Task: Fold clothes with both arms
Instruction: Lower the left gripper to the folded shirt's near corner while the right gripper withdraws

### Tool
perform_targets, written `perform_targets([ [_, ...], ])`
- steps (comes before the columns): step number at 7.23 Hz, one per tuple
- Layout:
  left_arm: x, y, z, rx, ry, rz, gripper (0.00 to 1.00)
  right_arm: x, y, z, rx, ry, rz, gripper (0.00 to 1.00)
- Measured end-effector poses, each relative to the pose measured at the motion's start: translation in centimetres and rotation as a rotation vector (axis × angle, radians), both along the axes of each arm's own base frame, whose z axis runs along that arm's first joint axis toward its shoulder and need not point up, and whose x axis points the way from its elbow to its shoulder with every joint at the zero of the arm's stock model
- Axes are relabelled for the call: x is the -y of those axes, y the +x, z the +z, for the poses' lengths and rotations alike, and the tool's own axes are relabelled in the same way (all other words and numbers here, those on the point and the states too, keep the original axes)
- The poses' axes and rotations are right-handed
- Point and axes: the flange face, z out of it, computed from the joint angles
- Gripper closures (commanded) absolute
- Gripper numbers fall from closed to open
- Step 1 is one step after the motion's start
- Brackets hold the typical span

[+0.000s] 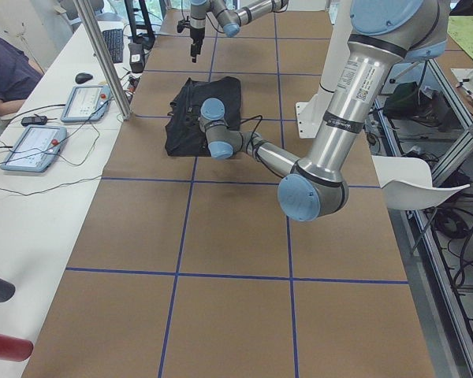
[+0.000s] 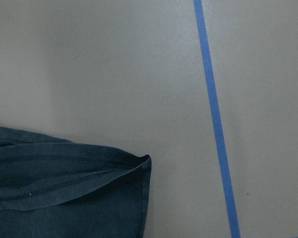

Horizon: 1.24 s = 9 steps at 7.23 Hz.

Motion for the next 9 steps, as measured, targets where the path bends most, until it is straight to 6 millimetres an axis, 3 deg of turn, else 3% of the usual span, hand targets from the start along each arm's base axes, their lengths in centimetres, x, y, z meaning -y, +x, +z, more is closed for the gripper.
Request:
perform_targets([
  [2,-5.8,2.4,2.0,-0.034,-0.058,0.058,0.02,-0.9,0.1,-0.1,0.005,0.009,-0.004,0.01],
  [3,-7.8,3.8,2.6,-0.044,-0.082,0.067,0.19,-1.0,0.2,0.1,0.003,0.008,-0.004,0.01],
  [4,-9.1,4.8,2.8,-0.049,-0.099,0.062,0.42,-1.1,0.2,0.1,0.003,0.009,-0.004,0.01],
  [5,-9.7,5.3,2.7,-0.054,-0.113,0.059,0.56,-1.1,0.2,0.1,0.002,0.009,-0.003,0.01],
  [7,-9.9,5.4,2.9,-0.055,-0.120,0.058,0.56,-1.1,0.2,0.0,0.003,0.010,-0.002,0.01],
  [8,-9.7,5.2,2.9,-0.054,-0.118,0.054,0.38,-1.2,0.2,-0.1,0.005,0.011,0.000,0.01],
  [9,-9.3,4.9,3.1,-0.052,-0.118,0.045,0.29,-1.2,0.2,-0.2,0.005,0.012,0.001,0.01],
])
